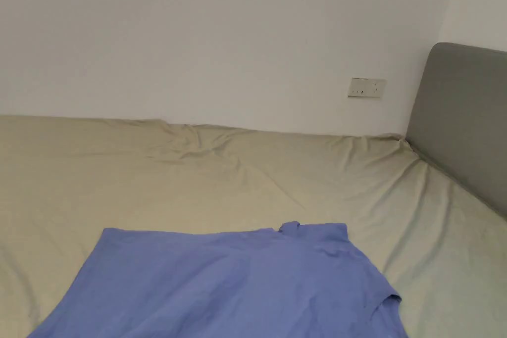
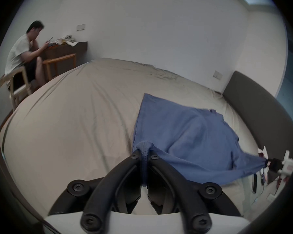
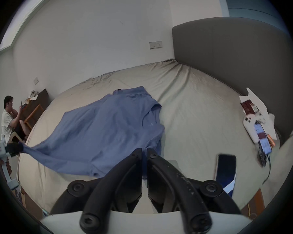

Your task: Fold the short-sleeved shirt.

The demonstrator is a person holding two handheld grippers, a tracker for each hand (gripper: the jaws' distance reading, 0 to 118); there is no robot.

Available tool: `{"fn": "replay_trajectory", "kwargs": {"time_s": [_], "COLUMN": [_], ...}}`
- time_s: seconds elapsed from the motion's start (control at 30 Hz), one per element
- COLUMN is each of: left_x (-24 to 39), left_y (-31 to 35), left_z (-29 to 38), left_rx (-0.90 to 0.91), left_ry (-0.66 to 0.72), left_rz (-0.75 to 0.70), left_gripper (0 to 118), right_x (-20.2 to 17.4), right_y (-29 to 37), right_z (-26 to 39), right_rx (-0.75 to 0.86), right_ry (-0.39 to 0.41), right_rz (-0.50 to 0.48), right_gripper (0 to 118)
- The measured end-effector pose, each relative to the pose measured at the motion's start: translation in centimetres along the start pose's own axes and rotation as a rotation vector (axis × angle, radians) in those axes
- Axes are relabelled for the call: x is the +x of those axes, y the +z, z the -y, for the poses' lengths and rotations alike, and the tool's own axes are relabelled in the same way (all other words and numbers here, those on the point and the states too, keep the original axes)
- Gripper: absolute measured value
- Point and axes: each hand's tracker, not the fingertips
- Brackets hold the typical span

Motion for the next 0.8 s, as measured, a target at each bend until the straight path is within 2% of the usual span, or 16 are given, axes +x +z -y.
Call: {"fn": "replay_trajectory", "kwargs": {"time_s": [0.1,0.2,0.43,0.57,0.6,0.63,0.67,0.7,0.73,0.77,0.8], "left_x": [-1.9,-3.2,-4.0,-4.3,-4.5,-4.4,-4.5,-4.7,-4.9,-5.3,-5.2], "left_y": [2.9,4.3,0.8,-0.1,-0.1,0.3,0.6,0.9,1.6,2.4,3.5], "left_z": [2.7,5.7,11.2,12.4,12.6,12.6,12.6,12.7,12.8,12.9,13.0], "left_rx": [-0.004,-0.032,-0.195,-0.220,-0.219,-0.217,-0.235,-0.254,-0.264,-0.262,-0.246], "left_ry": [0.014,0.001,0.040,0.048,0.065,0.091,0.112,0.135,0.160,0.182,0.194], "left_rz": [-0.044,-0.069,-0.129,-0.155,-0.152,-0.154,-0.163,-0.167,-0.161,-0.154,-0.151], "left_gripper": [5,6,6,6,6,10,17,34,51,64,67], "right_x": [1.6,2.8,2.2,2.1,2.2,2.3,2.5,2.7,2.9,2.9,2.8], "right_y": [2.5,4.2,2.1,0.9,0.7,0.5,0.5,0.6,1.2,2.2,3.2], "right_z": [2.4,5.0,10.0,11.6,11.8,12.0,12.4,12.7,13.0,13.1,13.1], "right_rx": [-0.006,-0.010,-0.092,-0.143,-0.158,-0.184,-0.194,-0.191,-0.180,-0.166,-0.149], "right_ry": [-0.075,-0.148,-0.145,-0.131,-0.119,-0.104,-0.096,-0.095,-0.102,-0.111,-0.117], "right_rz": [0.026,0.010,0.070,0.120,0.138,0.164,0.184,0.183,0.189,0.205,0.208], "right_gripper": [7,7,7,8,11,19,34,61,75,81,80]}}
